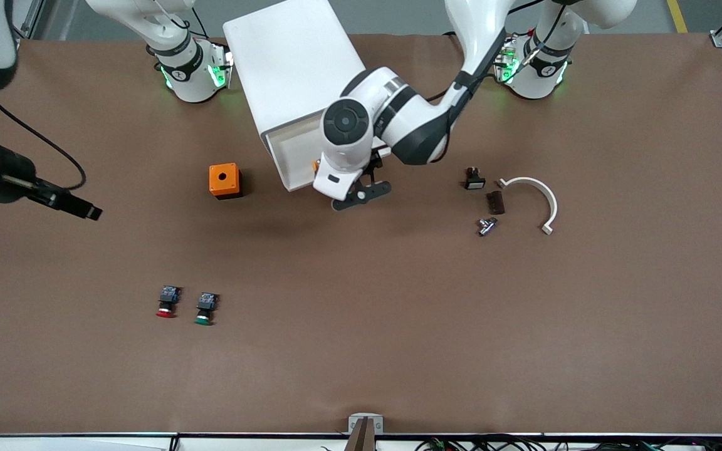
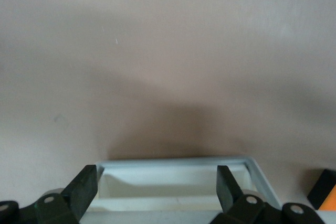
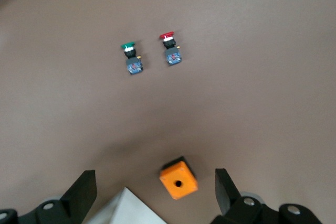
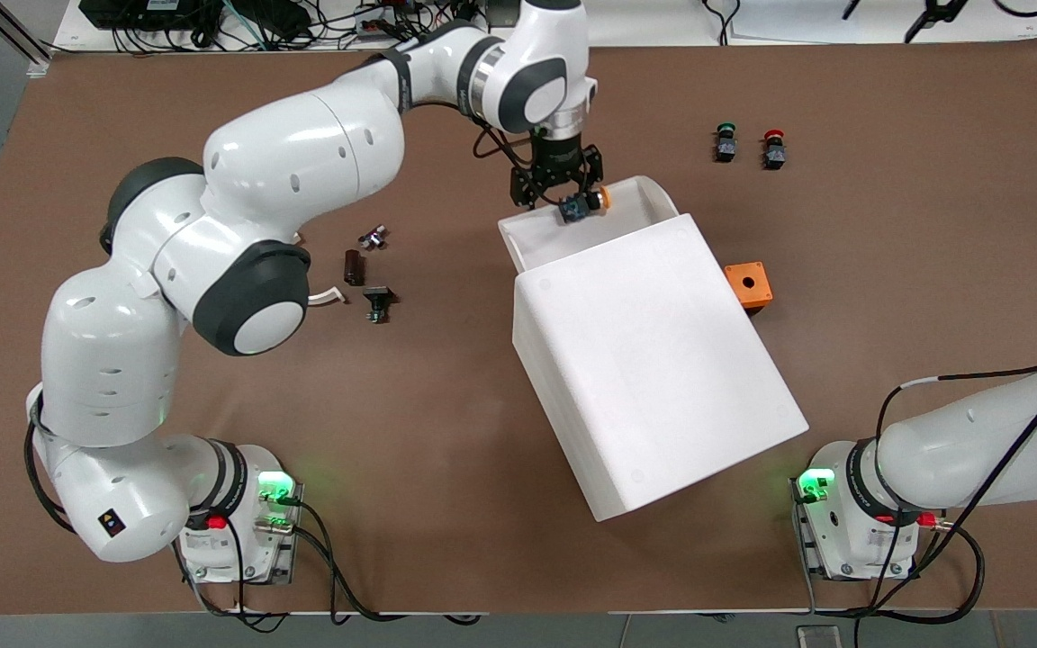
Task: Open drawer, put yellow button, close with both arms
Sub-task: 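Push the drawer back into the cabinet with the left gripper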
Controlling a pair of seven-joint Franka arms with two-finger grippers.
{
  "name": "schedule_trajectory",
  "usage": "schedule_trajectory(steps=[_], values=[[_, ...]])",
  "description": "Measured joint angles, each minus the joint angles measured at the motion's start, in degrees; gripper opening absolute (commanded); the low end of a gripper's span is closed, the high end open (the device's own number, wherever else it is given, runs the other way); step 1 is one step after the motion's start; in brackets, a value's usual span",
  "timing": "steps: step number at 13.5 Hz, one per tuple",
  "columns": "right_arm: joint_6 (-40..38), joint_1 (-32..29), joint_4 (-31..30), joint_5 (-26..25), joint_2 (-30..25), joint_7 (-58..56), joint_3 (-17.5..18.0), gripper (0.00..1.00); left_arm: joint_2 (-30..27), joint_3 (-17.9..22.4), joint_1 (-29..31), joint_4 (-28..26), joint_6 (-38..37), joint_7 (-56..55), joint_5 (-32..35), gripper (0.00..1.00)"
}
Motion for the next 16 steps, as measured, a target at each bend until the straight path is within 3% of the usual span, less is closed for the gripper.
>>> schedule_trajectory(steps=[3,7,11,16], values=[[-2.34,-0.22,-0.62,-4.36,-4.05,-6.20,-0.60,1.00,0.05,-0.37,-2.71,-0.30,-0.08,-2.35,0.00,1.00],[-2.64,-0.27,-4.37,-5.26,-9.61,-6.75,-0.12,1.00,0.08,-3.75,-2.95,-0.59,-0.29,-4.93,-0.02,1.00],[-1.90,-5.77,-6.19,-5.54,-10.31,-6.73,6.46,1.00,0.09,-4.50,-2.73,-0.69,-1.37,-5.12,-1.66,1.00],[-1.97,-6.25,-7.25,-5.68,-10.28,-6.73,7.68,1.00,0.44,-6.34,-2.52,-0.96,-2.64,-2.97,-2.06,1.00]])
